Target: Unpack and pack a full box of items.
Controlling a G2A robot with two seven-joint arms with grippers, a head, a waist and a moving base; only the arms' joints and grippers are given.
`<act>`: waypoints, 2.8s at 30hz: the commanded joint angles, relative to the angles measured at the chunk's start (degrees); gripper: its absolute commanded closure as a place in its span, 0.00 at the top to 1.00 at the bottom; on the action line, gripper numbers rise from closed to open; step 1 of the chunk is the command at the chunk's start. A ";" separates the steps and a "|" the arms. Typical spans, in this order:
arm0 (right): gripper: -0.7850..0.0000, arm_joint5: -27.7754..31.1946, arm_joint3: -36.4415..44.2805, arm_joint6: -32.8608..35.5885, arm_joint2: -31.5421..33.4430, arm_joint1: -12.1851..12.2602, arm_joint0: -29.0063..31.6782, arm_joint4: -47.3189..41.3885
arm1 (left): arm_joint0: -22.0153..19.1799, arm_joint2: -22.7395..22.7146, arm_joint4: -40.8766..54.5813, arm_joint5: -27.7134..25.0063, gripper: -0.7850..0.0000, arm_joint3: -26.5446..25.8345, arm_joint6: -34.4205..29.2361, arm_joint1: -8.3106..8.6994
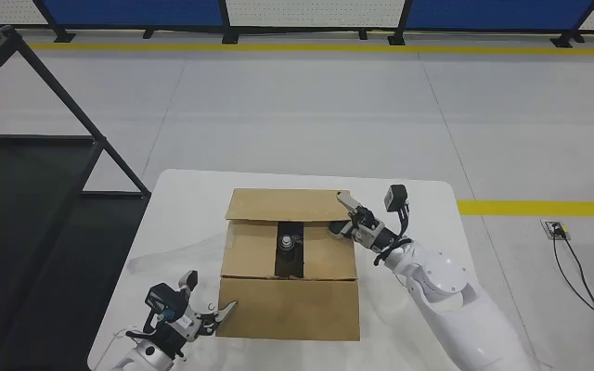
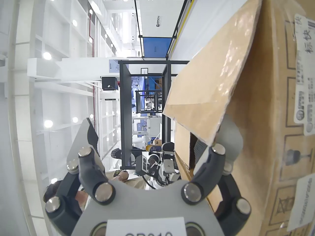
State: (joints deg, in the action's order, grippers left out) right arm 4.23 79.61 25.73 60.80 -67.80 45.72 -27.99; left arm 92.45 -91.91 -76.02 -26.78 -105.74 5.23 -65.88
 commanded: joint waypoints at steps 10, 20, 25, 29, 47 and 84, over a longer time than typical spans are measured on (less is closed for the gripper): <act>1.00 3.03 -5.43 -8.29 -3.80 -3.02 -7.57 0.82 | 0.35 0.50 -0.61 -0.03 1.00 -0.57 0.07 0.13; 1.00 4.39 -13.87 -11.68 -7.50 -5.83 -14.31 0.98 | 1.23 0.90 -1.12 -0.20 1.00 -1.24 0.20 0.25; 1.00 4.39 -13.87 -11.68 -7.50 -5.83 -14.31 0.98 | 1.18 0.98 -0.93 0.16 1.00 -1.57 0.00 0.29; 1.00 4.66 -12.31 -8.90 -6.89 -5.79 -12.49 -1.53 | 0.69 1.46 -0.69 -0.40 1.00 -1.38 -0.24 0.32; 1.00 1.86 -26.22 -27.44 -14.08 -13.28 -23.71 -0.70 | 2.82 0.68 -0.81 0.74 1.00 -1.29 2.61 0.52; 1.00 -8.76 -53.63 -26.37 -17.08 -23.52 -35.51 5.84 | 1.83 1.04 -1.36 0.09 1.00 2.44 1.63 0.93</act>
State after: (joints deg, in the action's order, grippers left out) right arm -4.61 26.30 -0.62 43.53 -91.24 10.30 -22.17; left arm 94.33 -90.94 -77.32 -26.77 -103.38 6.85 -64.95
